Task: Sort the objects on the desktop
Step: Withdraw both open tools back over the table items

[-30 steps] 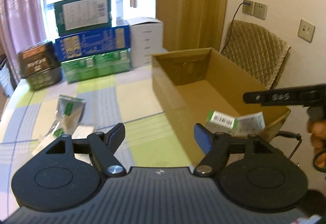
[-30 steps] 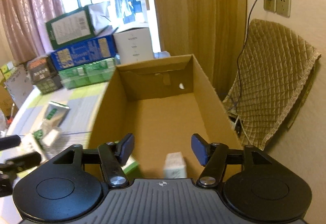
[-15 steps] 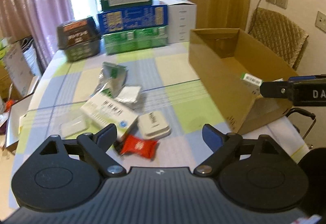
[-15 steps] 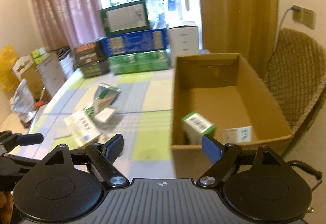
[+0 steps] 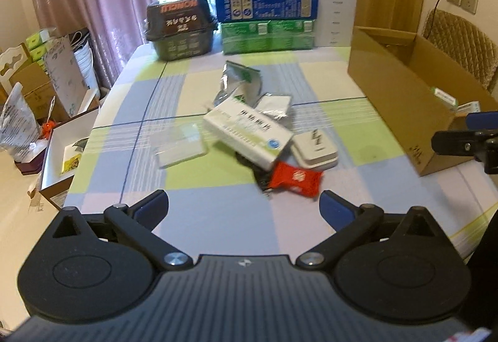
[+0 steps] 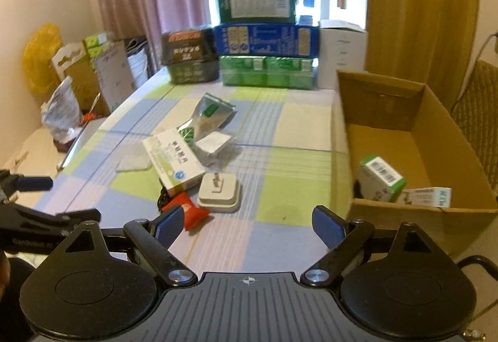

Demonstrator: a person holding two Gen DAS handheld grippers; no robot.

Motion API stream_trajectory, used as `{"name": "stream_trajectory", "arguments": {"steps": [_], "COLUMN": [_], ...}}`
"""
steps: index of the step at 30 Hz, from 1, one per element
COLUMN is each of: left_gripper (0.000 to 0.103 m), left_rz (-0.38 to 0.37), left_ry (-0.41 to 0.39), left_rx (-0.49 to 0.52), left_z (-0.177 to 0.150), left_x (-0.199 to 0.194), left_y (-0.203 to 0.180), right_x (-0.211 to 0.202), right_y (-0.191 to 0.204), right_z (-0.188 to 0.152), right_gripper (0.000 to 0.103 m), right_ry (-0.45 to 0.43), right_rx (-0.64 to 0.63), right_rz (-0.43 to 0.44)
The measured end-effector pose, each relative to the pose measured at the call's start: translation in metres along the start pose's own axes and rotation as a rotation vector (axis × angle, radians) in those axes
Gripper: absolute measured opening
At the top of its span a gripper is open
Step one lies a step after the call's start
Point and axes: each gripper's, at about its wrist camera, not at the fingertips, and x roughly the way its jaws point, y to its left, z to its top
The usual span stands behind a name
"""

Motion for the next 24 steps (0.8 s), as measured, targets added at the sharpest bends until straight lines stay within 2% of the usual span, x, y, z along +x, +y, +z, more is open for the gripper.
{"name": "stream_trajectory", "arguments": {"steps": [4,9,12,17,24], "left_gripper": [0.101,0.100,0.099,0.097,0.078], "left_rz": [-0.018,-0.135,-0.158,-0.193,-0.244], "left_ry": [0.004,0.007,0.009,0.024,0.067], "left_rx": [0.016,0.077,0.131,0.157,0.216], "left_z": [-0.002,0.006,0.010,0.016,0.015], "left_x": [0.008,0.026,0.040,0.066,0.104], "left_y": [0.009,0.009,0.002,-0.008,-0.025], "right_x": [0.020,0.044,0.060,0.083,0.110], "right_y": [0.005,0.003,-0.001,-0.009,-0.017], "right_z": [-0.004,-0.002,0.002,0.006,0.009], "right_gripper": [0.087,0.086,0.086,0.086,0.086], "right_ry": [0.024,0.046,0.057,0.078,0.104], "right_rx": [-0.027,-0.052,-0.049,-0.033,-0.017], "right_rz": [0.020,0.047,0.055,0.061,0.060]}}
